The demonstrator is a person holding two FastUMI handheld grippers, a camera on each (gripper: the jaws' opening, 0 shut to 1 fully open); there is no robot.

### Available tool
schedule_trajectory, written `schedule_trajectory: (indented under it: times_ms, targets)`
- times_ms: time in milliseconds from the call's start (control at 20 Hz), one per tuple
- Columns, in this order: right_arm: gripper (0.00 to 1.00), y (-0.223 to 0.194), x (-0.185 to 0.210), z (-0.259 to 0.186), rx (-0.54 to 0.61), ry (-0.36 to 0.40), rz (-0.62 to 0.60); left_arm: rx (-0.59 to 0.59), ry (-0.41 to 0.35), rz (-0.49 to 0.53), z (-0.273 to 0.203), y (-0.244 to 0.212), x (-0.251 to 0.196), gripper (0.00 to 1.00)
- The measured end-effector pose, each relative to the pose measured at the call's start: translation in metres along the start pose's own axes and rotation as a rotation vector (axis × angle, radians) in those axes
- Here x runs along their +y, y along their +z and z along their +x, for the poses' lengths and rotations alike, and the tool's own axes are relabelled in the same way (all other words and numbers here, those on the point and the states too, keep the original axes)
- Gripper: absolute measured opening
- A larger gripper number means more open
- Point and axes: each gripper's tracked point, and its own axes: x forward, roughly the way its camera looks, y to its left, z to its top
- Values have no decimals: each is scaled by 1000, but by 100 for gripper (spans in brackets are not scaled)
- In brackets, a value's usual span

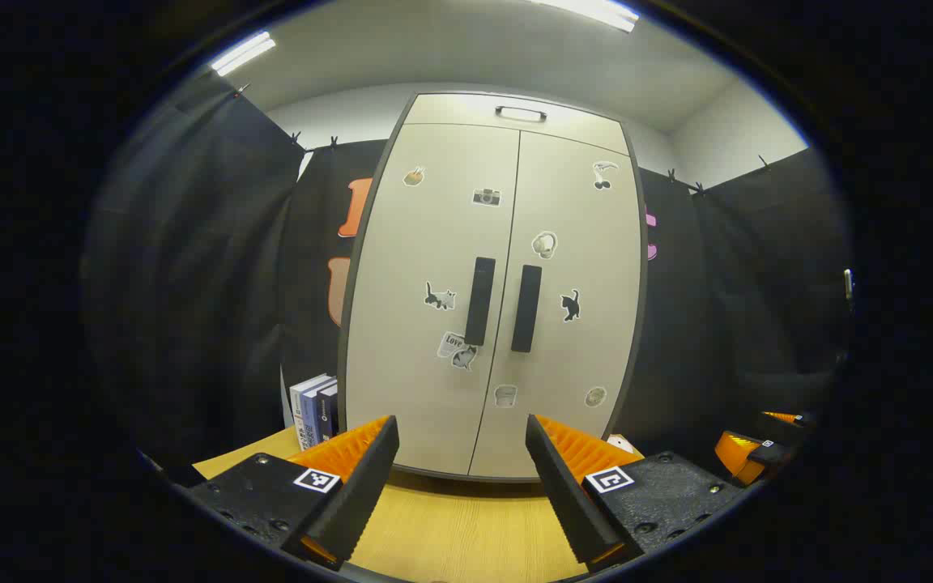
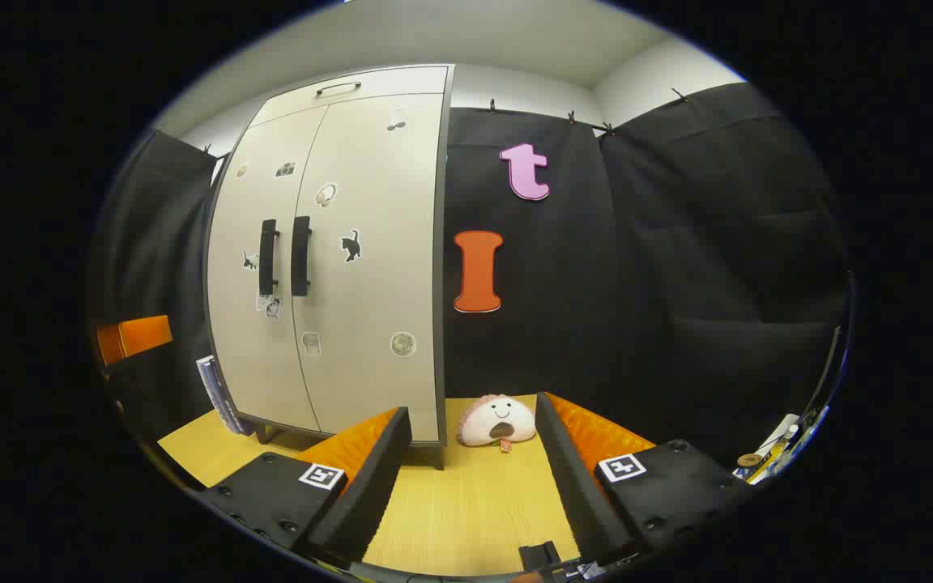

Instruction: Open the right door of the double-door shoe cabinet with the right hand, and open the left door with the left hand.

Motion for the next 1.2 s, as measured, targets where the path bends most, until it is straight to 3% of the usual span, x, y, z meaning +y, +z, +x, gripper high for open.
schedule_trajectory:
  times_ms: [50, 100, 150, 550, 650, 700, 750, 950, 1000, 1050, 1200]
  targets:
    - [98, 3, 4, -1, -8, -6, -7, -2, -2, 0, 1, 2, 3, 95]
    - [94, 6, 6, -4, -21, -17, -12, -5, -11, -2, 2, 5, 6, 95]
    - [100, 7, 8, -6, -28, -31, -14, -6, -24, -4, 3, 7, 8, 95]
    - [98, 4, 51, -17, -41, -94, 16, 0, -78, 19, 12, 12, 63, 95]
    - [94, 4, 64, -21, -48, -107, 23, -2, -90, 18, 12, 13, 78, 95]
    - [98, 3, 70, -23, -50, -109, 24, -4, -94, 19, 12, 14, 86, 95]
    - [94, 1, 78, -26, -49, -108, 23, -5, -94, 21, 12, 14, 94, 95]
    - [94, -3, 103, -36, -36, -95, 18, 8, -90, 19, 9, 13, 119, 95]
    - [98, -2, 105, -39, -40, -95, 19, 4, -86, 16, 8, 14, 124, 95]
    - [94, 0, 107, -42, -40, -92, 17, 0, -76, 14, 7, 15, 129, 95]
    - [94, 3, 106, -49, -41, -99, 9, -4, -75, 22, 3, 18, 135, 95]
